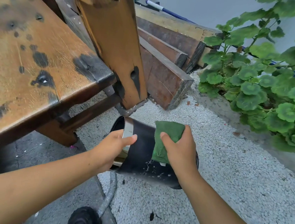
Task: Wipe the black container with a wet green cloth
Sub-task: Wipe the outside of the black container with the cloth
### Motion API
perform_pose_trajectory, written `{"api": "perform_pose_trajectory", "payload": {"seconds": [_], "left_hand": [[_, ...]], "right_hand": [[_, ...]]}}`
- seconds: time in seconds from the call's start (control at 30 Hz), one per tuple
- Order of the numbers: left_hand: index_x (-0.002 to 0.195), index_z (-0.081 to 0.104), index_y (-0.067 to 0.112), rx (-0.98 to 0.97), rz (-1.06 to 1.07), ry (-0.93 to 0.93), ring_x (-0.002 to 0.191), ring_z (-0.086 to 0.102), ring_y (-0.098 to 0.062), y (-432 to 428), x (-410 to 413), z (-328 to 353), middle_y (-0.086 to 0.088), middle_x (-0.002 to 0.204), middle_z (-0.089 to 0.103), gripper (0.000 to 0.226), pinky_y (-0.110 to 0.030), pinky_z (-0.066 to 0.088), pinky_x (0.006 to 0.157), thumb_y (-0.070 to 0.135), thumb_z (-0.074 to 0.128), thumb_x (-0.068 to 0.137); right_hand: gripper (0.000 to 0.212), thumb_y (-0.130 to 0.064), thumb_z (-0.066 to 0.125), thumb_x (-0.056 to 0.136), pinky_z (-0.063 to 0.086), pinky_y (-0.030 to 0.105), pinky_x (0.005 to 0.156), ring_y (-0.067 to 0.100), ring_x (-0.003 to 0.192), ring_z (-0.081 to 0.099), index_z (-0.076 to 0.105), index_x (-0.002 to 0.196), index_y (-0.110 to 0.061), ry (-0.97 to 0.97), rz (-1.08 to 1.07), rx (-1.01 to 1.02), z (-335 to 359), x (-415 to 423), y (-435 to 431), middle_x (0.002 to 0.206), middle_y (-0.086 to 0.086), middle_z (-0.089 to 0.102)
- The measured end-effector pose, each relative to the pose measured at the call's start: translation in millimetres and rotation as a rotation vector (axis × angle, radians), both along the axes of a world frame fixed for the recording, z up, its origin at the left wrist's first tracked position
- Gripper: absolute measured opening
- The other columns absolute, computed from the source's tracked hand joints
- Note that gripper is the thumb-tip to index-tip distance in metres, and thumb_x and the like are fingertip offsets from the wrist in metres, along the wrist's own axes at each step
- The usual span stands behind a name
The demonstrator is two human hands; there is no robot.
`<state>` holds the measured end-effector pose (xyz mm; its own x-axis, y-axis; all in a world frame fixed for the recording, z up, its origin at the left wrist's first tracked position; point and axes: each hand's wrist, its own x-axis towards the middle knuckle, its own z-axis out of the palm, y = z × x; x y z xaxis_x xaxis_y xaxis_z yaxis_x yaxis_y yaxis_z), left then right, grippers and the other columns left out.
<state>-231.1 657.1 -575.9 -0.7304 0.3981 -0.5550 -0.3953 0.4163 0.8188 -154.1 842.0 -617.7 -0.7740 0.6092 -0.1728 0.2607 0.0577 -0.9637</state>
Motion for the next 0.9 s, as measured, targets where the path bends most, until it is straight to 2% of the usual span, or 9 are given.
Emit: {"api": "perform_pose_trajectory", "payload": {"seconds": [0.1, 0.2, 0.27, 0.33, 0.4, 0.43, 0.63, 0.7, 0.9], "left_hand": [[0.131, 0.06, 0.021, -0.018, 0.142, 0.032, 0.151, 0.027, -0.02, 14, -9, 9, 0.003, 0.157, 0.045, 0.042, -0.047, 0.014, 0.122, 0.046, 0.06, 0.097], [0.123, 0.061, 0.035, -0.027, 0.226, -0.038, 0.15, 0.024, -0.015, 22, -6, 5, 0.005, 0.158, 0.039, 0.029, -0.045, 0.016, 0.12, 0.051, 0.049, 0.102], [0.104, 0.068, 0.037, -0.027, 0.233, -0.059, 0.126, 0.048, -0.007, 26, -1, -1, 0.009, 0.134, 0.056, 0.028, -0.037, 0.035, 0.11, 0.05, 0.043, 0.104], [0.089, 0.074, 0.027, -0.033, 0.284, -0.032, 0.082, 0.069, -0.003, 31, 0, -7, 0.01, 0.093, 0.077, 0.043, -0.025, 0.055, 0.071, 0.05, 0.041, 0.105], [0.085, 0.075, 0.02, -0.056, 0.322, -0.001, 0.054, 0.071, -0.003, 31, -1, -9, 0.009, 0.062, 0.076, 0.05, -0.017, 0.05, 0.041, 0.051, 0.04, 0.105], [0.082, 0.075, 0.02, -0.062, 0.32, 0.01, 0.051, 0.07, -0.003, 31, 0, -9, 0.009, 0.059, 0.075, 0.054, -0.017, 0.049, 0.039, 0.053, 0.039, 0.105], [0.077, 0.066, 0.008, -0.167, 0.134, 0.199, 0.065, 0.064, -0.018, 33, 2, -8, -0.014, 0.069, 0.066, 0.069, -0.03, 0.044, 0.067, 0.061, 0.03, 0.102], [0.069, 0.048, 0.024, -0.198, 0.145, 0.249, 0.064, 0.046, -0.004, 33, 2, -11, 0.007, 0.068, 0.047, 0.052, -0.024, 0.035, 0.063, 0.063, 0.033, 0.1], [0.11, 0.057, 0.029, -0.17, 0.205, 0.139, 0.104, 0.051, -0.008, 31, -13, -17, 0.013, 0.106, 0.048, 0.042, -0.033, 0.04, 0.09, 0.063, 0.035, 0.099]], "right_hand": [[0.026, -0.033, 0.073, 0.087, 0.048, 0.015, 0.047, -0.001, 0.072, 0.064, 0.048, 0.092, -0.033, 0.049, 0.086, 0.07, 17, 0, -15, 0.087, -0.006, 0.064], [0.03, -0.038, 0.072, 0.086, 0.056, 0.028, 0.054, 0.004, 0.069, 0.063, 0.043, 0.091, -0.034, 0.056, 0.169, 0.202, 30, -1, -26, 0.085, -0.01, 0.061], [0.031, -0.039, 0.072, 0.086, 0.06, 0.037, 0.061, 0.007, 0.074, 0.064, 0.042, 0.093, -0.034, 0.032, 0.198, 0.188, 32, -2, -36, 0.087, -0.009, 0.061], [0.032, -0.038, 0.072, 0.086, 0.06, 0.041, 0.067, 0.011, 0.079, 0.064, 0.042, 0.096, -0.032, -0.015, 0.222, 0.176, 29, -2, -46, 0.09, -0.009, 0.061], [0.035, -0.041, 0.071, 0.086, 0.057, 0.038, 0.066, 0.012, 0.081, 0.062, 0.039, 0.099, -0.031, -0.042, 0.227, 0.212, 24, -2, -54, 0.091, -0.01, 0.058], [0.038, -0.044, 0.07, 0.086, 0.055, 0.035, 0.063, 0.012, 0.081, 0.061, 0.037, 0.099, -0.031, -0.047, 0.228, 0.257, 22, -2, -55, 0.091, -0.012, 0.056], [0.045, -0.052, 0.068, 0.085, 0.056, 0.039, 0.063, 0.015, 0.079, 0.061, 0.033, 0.102, -0.03, -0.116, 0.239, 0.382, 16, -7, -41, 0.091, -0.01, 0.056], [0.044, -0.051, 0.068, 0.086, 0.056, 0.038, 0.06, 0.013, 0.075, 0.061, 0.033, 0.102, -0.029, -0.144, 0.232, 0.389, 10, -8, -31, 0.087, -0.01, 0.057], [0.041, -0.047, 0.068, 0.089, 0.048, 0.029, 0.049, 0.011, 0.069, 0.06, 0.037, 0.103, -0.024, -0.254, 0.165, 0.414, -16, -2, 2, 0.085, -0.007, 0.057]]}}
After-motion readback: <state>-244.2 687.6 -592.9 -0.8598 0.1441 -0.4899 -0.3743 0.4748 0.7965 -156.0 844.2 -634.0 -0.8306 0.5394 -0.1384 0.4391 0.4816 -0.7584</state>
